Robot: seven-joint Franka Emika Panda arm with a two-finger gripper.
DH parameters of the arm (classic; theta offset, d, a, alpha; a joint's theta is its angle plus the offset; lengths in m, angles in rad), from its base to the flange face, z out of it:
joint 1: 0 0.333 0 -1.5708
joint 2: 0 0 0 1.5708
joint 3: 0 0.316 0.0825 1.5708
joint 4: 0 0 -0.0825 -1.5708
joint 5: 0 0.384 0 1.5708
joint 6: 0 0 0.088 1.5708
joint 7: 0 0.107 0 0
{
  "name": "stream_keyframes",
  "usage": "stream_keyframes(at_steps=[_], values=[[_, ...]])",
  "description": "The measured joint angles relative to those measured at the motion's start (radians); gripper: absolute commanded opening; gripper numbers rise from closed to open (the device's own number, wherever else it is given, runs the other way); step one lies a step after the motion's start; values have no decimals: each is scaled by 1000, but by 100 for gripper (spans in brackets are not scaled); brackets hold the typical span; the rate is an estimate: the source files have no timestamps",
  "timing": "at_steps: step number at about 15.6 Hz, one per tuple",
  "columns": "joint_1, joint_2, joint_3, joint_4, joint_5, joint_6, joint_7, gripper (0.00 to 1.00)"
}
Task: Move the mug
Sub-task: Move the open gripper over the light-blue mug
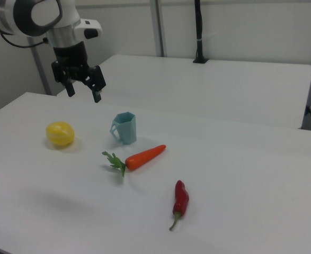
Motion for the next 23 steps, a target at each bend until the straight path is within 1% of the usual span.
stream_keyframes(at_steps=[16, 19, 21, 23], values=[[0, 1, 0, -2, 0, 0, 0, 100], [0, 6, 0, -3, 0, 20, 5, 100], [1, 15, 0, -4, 0, 67, 51, 100], [8, 27, 0, -6, 0, 124, 141, 100]])
